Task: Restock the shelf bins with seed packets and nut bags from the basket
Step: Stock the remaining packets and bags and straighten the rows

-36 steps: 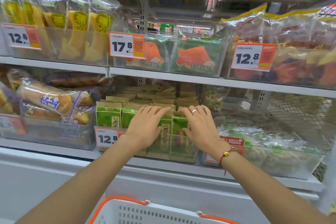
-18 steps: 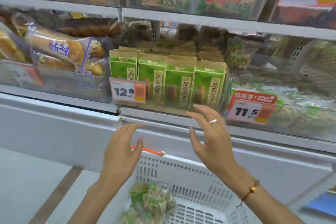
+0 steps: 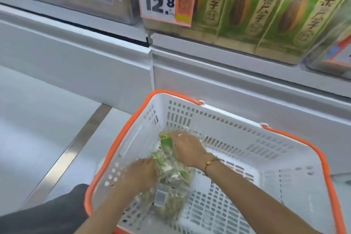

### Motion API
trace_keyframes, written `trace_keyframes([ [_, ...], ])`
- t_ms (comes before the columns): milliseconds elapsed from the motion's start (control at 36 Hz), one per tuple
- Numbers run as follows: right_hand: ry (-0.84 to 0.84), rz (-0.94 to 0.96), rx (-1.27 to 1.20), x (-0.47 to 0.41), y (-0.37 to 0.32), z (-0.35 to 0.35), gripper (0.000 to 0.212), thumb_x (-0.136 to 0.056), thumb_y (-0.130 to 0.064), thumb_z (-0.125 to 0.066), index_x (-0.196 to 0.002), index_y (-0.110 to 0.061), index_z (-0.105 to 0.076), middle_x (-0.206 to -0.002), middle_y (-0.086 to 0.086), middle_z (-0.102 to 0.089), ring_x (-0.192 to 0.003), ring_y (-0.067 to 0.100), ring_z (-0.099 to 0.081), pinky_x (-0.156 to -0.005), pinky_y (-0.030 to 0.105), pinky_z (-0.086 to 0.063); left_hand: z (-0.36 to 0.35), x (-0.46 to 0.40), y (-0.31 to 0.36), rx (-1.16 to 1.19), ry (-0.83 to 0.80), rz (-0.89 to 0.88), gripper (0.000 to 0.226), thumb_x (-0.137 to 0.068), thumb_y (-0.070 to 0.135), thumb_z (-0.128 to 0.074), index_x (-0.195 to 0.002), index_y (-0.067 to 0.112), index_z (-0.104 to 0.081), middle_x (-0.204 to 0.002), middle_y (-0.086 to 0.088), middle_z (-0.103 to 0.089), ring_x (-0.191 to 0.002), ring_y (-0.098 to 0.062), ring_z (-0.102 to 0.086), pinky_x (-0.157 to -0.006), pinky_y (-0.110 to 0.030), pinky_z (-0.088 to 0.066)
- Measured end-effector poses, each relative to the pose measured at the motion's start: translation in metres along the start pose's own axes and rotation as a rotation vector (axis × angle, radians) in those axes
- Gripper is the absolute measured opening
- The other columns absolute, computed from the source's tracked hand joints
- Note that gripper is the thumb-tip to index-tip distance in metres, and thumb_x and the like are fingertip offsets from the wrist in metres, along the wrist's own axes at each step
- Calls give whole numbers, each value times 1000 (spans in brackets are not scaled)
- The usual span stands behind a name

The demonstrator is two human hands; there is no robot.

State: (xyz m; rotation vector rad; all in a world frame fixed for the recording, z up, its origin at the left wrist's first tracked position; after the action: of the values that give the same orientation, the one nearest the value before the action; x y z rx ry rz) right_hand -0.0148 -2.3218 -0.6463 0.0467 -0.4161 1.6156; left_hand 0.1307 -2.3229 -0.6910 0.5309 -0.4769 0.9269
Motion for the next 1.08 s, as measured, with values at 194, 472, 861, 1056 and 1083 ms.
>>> trace_keyframes([
  [194, -136, 54, 325, 9, 11, -59, 54, -99, -51, -22, -150, -33, -17, -143, 4, -46, -139, 32, -25, -112, 50, -12, -2, -4, 1, 44, 13, 95, 65, -90, 24, -51, -147, 17, -20, -143, -8, -40, -127, -29, -43, -99, -39, -38],
  [472, -503, -203, -24, 116, 76, -88, 99, -82, -26, -71, -150, -42, -1, -146, 11, -36, -118, 22, -44, -98, 47, -42, -16, -11, 12, 7, -46, 20, 58, -85, 31, -58, -140, 28, -38, -132, -7, -44, -117, -28, -48, -95, -40, -44],
  [861, -328, -555, -616, 145, 72, -110, 86, -79, -48, -71, -149, -29, -25, -149, 2, -37, -134, 23, -39, -107, 36, -37, -18, 8, 37, 163, -75, -69, 33, -89, 31, -57, -118, 22, -48, -114, 4, -62, -103, -21, -58, -82, -29, -45],
  [1056, -233, -739, -564, 140, 76, -112, 28, -77, -30, -74, -65, -19, -51, -69, -2, -52, -57, 10, -47, -59, 22, -48, 4, 10, 43, 509, 11, -72, 19, -92, 33, -59, -79, 20, -54, -74, 5, -47, -68, -12, -48, -60, -26, -35],
  [1083, -223, -712, -590, 140, 76, -105, 36, -78, -29, -73, -58, -20, -44, -62, -3, -46, -51, 9, -41, -52, 20, -41, 10, 10, 44, 570, 22, -65, 22, -92, 32, -60, -89, 10, -56, -75, 4, -47, -70, -12, -47, -61, -25, -35],
])
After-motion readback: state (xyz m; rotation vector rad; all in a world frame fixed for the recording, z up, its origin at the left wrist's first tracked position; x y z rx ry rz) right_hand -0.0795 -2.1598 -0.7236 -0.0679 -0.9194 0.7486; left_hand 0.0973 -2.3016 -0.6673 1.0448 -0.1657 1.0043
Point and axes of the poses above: each hand's wrist, its own x-axis away from the middle knuckle, its own z-axis out of the back of the hand, y = z × x, the point moved 6 cm from there along -x, towards the middle knuckle
